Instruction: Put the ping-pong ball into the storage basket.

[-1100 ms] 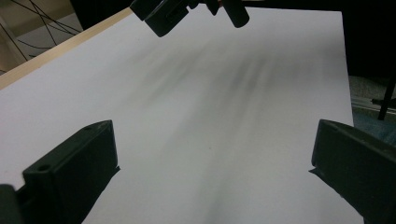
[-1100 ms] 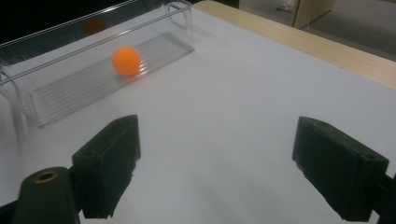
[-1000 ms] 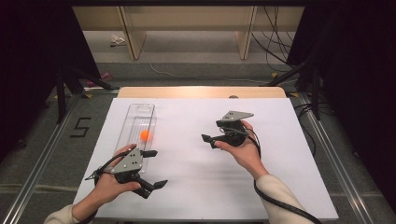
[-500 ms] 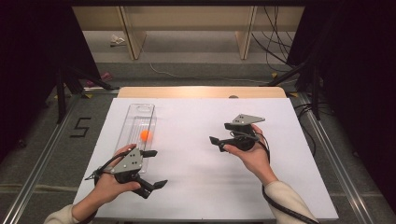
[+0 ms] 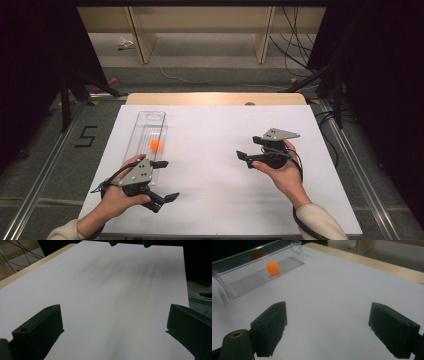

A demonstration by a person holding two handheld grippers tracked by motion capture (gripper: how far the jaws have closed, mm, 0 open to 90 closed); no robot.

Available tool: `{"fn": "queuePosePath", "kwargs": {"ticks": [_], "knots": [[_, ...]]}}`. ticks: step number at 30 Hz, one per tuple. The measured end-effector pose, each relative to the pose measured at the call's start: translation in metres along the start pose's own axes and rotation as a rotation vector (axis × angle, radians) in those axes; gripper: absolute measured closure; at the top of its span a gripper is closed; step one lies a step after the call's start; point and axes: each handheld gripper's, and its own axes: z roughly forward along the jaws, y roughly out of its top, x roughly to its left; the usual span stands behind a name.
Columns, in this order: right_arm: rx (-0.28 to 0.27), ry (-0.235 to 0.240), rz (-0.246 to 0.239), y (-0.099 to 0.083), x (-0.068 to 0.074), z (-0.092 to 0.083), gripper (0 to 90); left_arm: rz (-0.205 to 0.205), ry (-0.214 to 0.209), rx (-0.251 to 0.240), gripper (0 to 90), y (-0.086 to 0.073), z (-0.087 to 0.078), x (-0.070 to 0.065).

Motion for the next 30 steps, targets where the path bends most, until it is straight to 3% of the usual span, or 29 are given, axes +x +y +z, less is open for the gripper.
{"fn": "queuePosePath", "kwargs": {"ticks": [30], "knots": [[-0.015,-0.061,0.041,-0.025,-0.01,-0.046,16.2,-0.004,0.003,-0.003,0.0,0.0,-0.001,0.001]]}}
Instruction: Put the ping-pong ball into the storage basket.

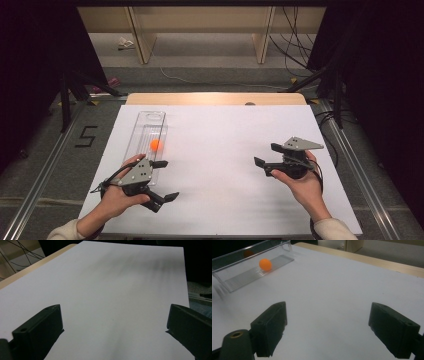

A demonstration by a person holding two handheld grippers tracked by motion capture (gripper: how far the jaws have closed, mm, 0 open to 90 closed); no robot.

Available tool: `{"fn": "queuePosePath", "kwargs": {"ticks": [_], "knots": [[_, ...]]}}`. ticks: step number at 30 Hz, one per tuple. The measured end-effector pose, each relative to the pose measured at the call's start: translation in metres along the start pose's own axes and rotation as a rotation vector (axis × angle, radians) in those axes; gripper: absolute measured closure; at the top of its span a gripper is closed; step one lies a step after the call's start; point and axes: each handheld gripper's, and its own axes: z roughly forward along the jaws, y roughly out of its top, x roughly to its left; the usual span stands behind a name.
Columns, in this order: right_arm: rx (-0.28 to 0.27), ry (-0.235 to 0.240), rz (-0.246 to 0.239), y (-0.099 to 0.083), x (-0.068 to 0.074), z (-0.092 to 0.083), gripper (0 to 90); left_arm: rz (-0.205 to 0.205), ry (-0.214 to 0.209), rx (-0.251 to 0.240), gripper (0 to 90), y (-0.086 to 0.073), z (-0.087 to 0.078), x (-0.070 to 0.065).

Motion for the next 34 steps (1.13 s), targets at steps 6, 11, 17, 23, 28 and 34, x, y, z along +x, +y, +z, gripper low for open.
{"fn": "queuePosePath", "kwargs": {"ticks": [6,11,17,23,28,34], "knots": [[0.001,-0.007,0.003,-0.0039,-0.0015,-0.0055,16.2,0.001,-0.001,0.001,0.0,0.0001,-0.0001,0.0002],[-0.001,-0.013,0.009,-0.0063,-0.0033,-0.0082,16.2,-0.001,-0.001,0.0,0.0,0.0001,0.0,0.0],[-0.001,-0.016,0.012,-0.0067,-0.0039,-0.0085,16.2,-0.004,-0.003,-0.002,0.0,0.0001,0.0,0.0001],[-0.004,-0.014,0.016,-0.0074,-0.0047,-0.0085,16.2,-0.005,-0.005,-0.003,0.0,0.0003,0.0003,0.0002],[-0.006,-0.014,0.019,-0.0078,-0.0058,-0.0085,16.2,-0.005,-0.006,-0.003,0.0,0.0004,0.0007,0.0005],[-0.015,-0.014,0.022,-0.0073,-0.0065,-0.0095,16.2,-0.011,-0.008,-0.003,0.0,0.0005,0.0017,0.0006]]}}
